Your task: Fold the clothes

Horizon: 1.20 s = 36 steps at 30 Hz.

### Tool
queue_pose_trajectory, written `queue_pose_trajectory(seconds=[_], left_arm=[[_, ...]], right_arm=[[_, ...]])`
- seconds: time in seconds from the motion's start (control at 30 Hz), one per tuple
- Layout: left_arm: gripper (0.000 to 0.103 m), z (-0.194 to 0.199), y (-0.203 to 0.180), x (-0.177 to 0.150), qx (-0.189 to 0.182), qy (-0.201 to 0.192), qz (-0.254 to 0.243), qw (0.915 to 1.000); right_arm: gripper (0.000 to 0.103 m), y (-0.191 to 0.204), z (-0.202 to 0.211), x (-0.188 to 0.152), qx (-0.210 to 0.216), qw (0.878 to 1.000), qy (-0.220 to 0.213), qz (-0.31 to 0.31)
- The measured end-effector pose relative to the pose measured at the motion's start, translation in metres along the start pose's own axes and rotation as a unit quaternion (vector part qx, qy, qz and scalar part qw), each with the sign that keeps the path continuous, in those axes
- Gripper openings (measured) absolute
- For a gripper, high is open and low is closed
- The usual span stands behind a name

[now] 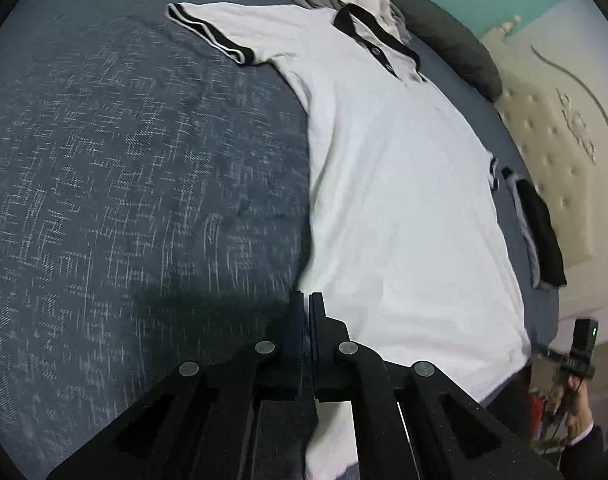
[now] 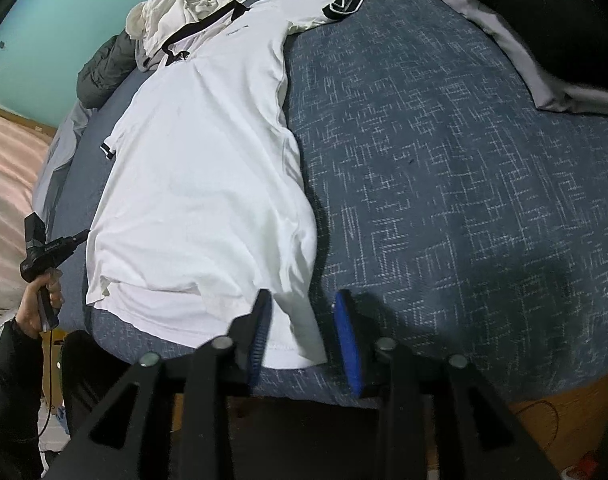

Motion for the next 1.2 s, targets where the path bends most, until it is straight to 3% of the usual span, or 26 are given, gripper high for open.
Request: queue_pose_trajectory(seconds=[0.2,0.3,0.4,0.6,0.67,0.73,0.8,0.9,1.0,1.2], left_arm=[[0.01,0.021,-0.014,-0.032,0.014,0.035,-0.058,0.9976],[0.012,0.029,-0.014,-0.049,0.011,0.05,-0.065,0.9966],[0.013,0.035,-0.013,-0.065,0.008,0.065,-0.069,0.9955],[0.014,0.02,-0.019,-0.089,0.016,0.102,-0.084,0.9911],[0.014,0.014,-0.02,-0.095,0.018,0.111,-0.085,0.99],[0.014,0.012,-0.019,-0.1,0.02,0.115,-0.085,0.9895],[0.014,0.013,-0.019,-0.105,0.023,0.113,-0.086,0.9896],[0.013,0.017,-0.018,-0.105,0.014,0.101,-0.085,0.9911],[0.001,0.021,-0.017,-0.104,0.009,0.093,-0.084,0.9921],[0.0,0.027,-0.024,-0.101,0.003,0.082,-0.087,0.9929]], right_arm=[[0.043,0.005,0.006,-0.004,0.005,1.0,-0.005,0.018],[0.043,0.007,0.011,-0.005,-0.023,0.999,-0.019,0.029],[0.043,0.008,0.02,-0.005,-0.013,0.999,-0.034,0.036],[0.043,0.019,0.006,-0.011,-0.022,0.998,0.002,0.064],[0.037,0.022,-0.002,-0.015,-0.034,0.997,0.013,0.073],[0.017,0.025,-0.009,-0.018,-0.047,0.995,0.021,0.085],[0.009,0.024,-0.009,-0.02,-0.053,0.994,0.019,0.09],[0.006,0.018,0.0,-0.019,-0.045,0.996,0.0,0.076],[0.005,0.004,0.015,-0.02,-0.026,0.998,-0.023,0.048],[0.005,-0.006,0.021,-0.026,-0.018,0.999,-0.034,0.033]])
Point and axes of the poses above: each gripper's, at about its wrist camera, not at the fingertips, and z roughly against the way its jaws point, y to its left, x to its top, the point moved 2 cm from there along -z, roughly the way its jaws point, and after that the axes turned 4 degrees about y, right-handed, at the moved point
